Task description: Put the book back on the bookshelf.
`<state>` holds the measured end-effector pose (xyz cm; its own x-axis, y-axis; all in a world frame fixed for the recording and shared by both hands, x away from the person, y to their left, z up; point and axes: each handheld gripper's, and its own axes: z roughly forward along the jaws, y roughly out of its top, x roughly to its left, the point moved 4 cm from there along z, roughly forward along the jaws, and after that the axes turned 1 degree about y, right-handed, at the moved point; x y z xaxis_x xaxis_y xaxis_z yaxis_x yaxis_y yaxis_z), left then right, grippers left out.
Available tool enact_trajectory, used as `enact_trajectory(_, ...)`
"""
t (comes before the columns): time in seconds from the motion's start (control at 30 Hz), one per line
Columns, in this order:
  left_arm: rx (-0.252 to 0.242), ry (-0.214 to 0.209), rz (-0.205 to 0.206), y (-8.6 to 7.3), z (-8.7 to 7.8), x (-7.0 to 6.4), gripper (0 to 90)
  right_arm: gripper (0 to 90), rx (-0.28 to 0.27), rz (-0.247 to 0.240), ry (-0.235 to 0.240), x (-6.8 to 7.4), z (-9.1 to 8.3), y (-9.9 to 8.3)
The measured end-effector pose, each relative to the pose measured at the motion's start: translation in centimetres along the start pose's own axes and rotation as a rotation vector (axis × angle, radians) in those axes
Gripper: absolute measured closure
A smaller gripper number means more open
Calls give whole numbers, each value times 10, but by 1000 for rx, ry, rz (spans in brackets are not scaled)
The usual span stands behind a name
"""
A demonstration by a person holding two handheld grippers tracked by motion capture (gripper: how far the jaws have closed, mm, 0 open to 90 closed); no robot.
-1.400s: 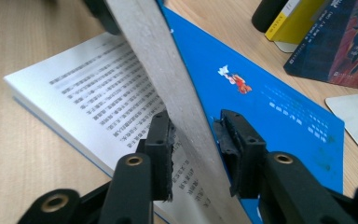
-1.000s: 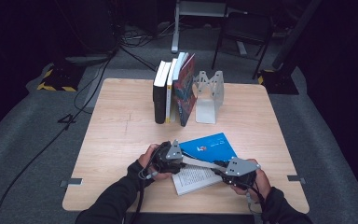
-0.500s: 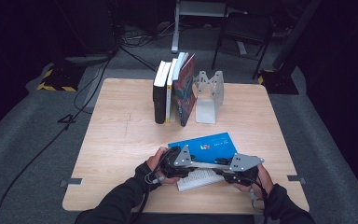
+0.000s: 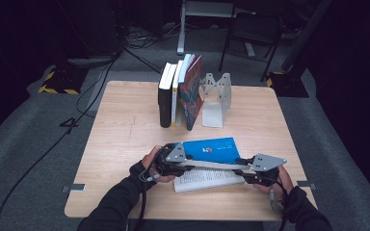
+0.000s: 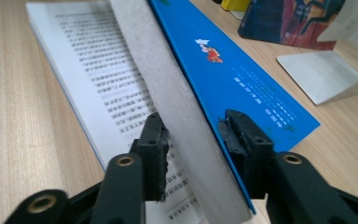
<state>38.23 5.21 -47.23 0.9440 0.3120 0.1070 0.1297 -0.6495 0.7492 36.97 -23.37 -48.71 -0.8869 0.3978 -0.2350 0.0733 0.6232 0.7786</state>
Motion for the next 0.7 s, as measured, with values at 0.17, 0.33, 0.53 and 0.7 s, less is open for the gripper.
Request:
enact_trajectory(0.17, 41, 82, 10, -2, -7, -4, 497, 659, 17, -41, -25, 9, 2, 9)
enact_trajectory(0.33, 52, 131, 89, 11, -14, -26, 456, 672, 22, -61, -40, 15, 3, 18)
enact_trajectory(0.53, 88, 132, 77, 7, -11, -22, 539, 675, 36, -70, -42, 22, 4, 25)
enact_trajectory(0.7, 66, 95, 111, -2, -12, -14, 658, 644, 14, -71, -26, 22, 6, 28)
